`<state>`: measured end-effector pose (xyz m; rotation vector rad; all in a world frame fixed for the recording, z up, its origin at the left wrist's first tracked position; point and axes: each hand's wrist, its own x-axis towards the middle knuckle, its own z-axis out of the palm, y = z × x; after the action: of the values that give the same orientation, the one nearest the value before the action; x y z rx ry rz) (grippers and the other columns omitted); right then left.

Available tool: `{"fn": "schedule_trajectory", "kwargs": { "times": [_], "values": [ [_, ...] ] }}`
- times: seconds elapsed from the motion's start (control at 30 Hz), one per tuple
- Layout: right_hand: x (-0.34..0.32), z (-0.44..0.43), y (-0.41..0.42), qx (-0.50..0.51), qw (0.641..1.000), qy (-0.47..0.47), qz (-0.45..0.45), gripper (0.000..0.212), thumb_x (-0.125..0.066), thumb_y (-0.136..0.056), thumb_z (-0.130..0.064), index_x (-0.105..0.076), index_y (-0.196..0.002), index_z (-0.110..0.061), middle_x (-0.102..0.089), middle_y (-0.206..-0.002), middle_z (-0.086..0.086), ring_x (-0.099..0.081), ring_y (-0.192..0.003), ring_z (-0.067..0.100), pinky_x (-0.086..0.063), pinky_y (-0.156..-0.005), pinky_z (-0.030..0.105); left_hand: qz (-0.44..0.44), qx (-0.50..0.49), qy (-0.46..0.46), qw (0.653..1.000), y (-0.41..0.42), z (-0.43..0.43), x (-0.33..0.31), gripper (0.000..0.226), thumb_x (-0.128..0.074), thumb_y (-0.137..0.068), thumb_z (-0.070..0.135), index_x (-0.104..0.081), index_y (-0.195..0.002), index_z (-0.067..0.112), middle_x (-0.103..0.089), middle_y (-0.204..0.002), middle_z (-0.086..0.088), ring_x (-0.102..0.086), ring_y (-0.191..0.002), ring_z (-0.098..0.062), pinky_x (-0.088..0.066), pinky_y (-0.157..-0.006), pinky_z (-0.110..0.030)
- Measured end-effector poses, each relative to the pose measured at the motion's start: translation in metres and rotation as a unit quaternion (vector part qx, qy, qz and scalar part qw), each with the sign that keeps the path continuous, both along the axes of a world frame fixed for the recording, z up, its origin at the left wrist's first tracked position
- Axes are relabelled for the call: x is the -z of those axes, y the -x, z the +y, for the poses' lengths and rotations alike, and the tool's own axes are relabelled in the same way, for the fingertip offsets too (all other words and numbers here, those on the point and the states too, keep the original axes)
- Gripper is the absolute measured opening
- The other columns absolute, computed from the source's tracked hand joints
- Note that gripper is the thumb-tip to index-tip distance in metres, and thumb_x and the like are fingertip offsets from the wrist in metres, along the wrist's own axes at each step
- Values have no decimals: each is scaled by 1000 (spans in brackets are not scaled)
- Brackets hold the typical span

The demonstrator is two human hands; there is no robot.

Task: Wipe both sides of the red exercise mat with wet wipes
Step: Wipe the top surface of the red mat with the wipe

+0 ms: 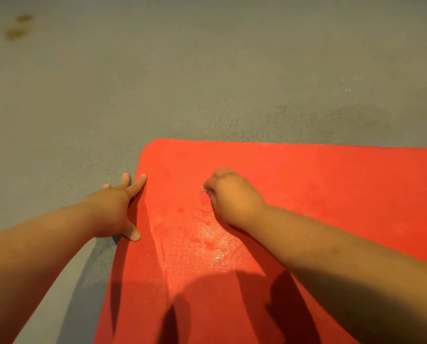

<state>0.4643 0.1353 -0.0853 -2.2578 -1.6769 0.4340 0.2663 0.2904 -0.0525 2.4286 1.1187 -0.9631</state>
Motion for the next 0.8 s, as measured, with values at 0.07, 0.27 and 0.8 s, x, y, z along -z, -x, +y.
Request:
{"fn": "schedule_trajectory", "kwargs": {
  "times": [0.07,0.27,0.8],
  "values": [
    [-5,-1,-33,-2,1000,10,-23,23,-56,-88,-10,-70,-106,-16,-63,-103,8,-58,-100,27,-42,-86,29,-1,5,-3,1000,-1,1,0,142,-89,-58,42,23,-145,35,17,-158,-3,-3,-146,-39,-18,-117,-47],
    [-18,-20,-137,360,929,54,-69,23,-53,-87,-4,-70,-101,1,-66,-105,26,-61,-99,38,-48,-85,38,5,2,-3,1000,-3,1,1,143,-89,-58,41,24,-145,37,19,-158,0,-3,-145,-39,-20,-116,-47],
    [-7,44,-64,266,963,26,-37,28,-49,-83,0,-71,-100,-1,-68,-103,20,-63,-97,33,-49,-81,32,-5,-9,7,1000,-5,4,1,143,-90,-58,37,24,-143,41,23,-157,1,3,-144,-43,-21,-115,-53]
  ]
}}
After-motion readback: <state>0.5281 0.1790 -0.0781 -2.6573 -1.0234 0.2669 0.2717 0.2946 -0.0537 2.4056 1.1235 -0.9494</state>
